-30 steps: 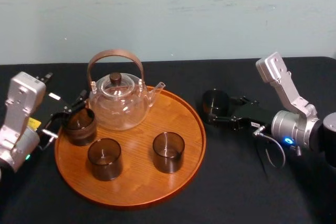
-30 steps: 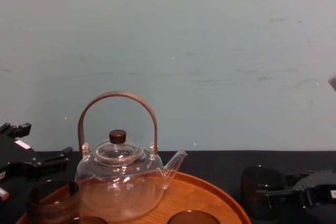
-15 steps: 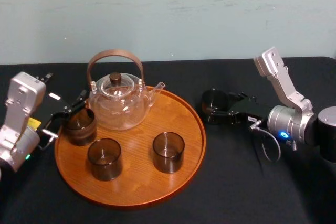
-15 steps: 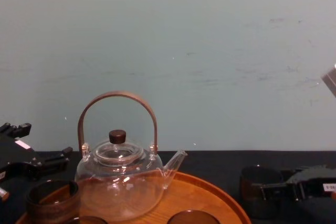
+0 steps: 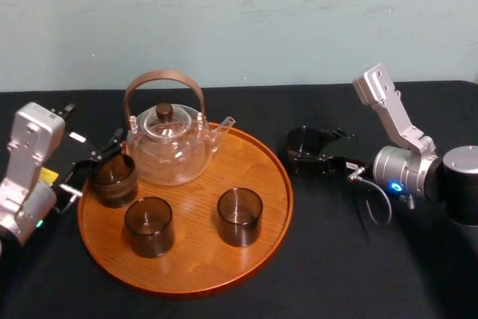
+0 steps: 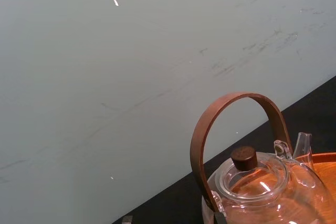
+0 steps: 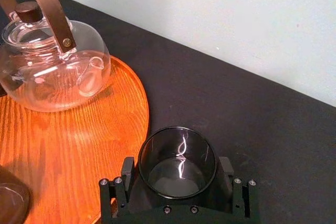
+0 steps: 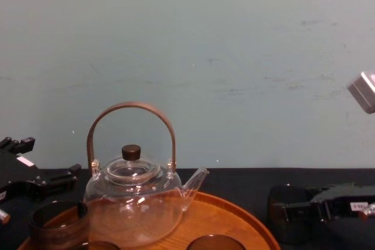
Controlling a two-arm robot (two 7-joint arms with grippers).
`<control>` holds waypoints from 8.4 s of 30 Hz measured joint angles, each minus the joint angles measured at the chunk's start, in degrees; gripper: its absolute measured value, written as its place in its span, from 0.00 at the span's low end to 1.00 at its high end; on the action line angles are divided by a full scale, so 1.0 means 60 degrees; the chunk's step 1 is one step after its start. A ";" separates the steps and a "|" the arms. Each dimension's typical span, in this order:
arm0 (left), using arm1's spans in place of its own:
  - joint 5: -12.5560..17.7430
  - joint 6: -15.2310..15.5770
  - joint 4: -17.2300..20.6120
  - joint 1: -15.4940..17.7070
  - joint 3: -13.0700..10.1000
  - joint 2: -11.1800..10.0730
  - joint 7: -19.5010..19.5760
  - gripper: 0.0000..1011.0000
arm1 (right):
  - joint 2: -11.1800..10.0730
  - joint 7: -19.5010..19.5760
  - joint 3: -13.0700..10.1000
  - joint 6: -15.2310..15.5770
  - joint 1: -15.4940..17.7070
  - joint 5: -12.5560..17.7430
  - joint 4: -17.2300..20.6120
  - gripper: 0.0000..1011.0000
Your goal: Pick up the glass from the table and place it on the tray.
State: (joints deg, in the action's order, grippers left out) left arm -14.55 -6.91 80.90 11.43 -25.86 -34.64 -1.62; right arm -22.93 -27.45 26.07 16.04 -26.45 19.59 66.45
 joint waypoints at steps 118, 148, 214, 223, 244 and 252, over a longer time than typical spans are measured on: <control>0.0000 0.0000 0.0000 0.0000 0.0000 0.0000 0.0000 0.99 | -0.0044 -0.1459 0.1603 -0.0346 -0.0998 0.0414 0.0772 0.89; 0.0000 0.0000 0.0000 0.0000 0.0000 0.0000 0.0000 0.99 | 0.0576 -0.1594 0.1763 -0.0918 -0.1524 0.0176 -0.0979 0.89; 0.0000 0.0000 0.0000 0.0000 0.0000 0.0000 0.0000 0.99 | 0.0655 -0.1725 0.1506 -0.0922 -0.1411 0.0014 -0.1436 0.99; 0.0000 0.0000 0.0000 0.0000 0.0000 0.0000 0.0000 0.99 | 0.0000 -0.1800 0.1217 -0.0743 -0.0860 0.0353 -0.0400 0.99; 0.0000 0.0000 0.0000 0.0000 0.0000 0.0000 0.0000 0.99 | -0.1655 -0.1360 0.0335 -0.1133 0.0599 0.1166 0.1982 0.99; 0.0000 0.0000 0.0000 0.0000 0.0000 0.0000 0.0000 0.99 | -0.1638 0.0164 -0.0484 -0.1492 0.1374 0.1205 0.2500 0.99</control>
State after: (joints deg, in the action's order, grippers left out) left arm -14.55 -6.91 80.90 11.43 -25.86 -34.65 -1.62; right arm -32.76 -26.46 23.17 7.09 -18.21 26.82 81.45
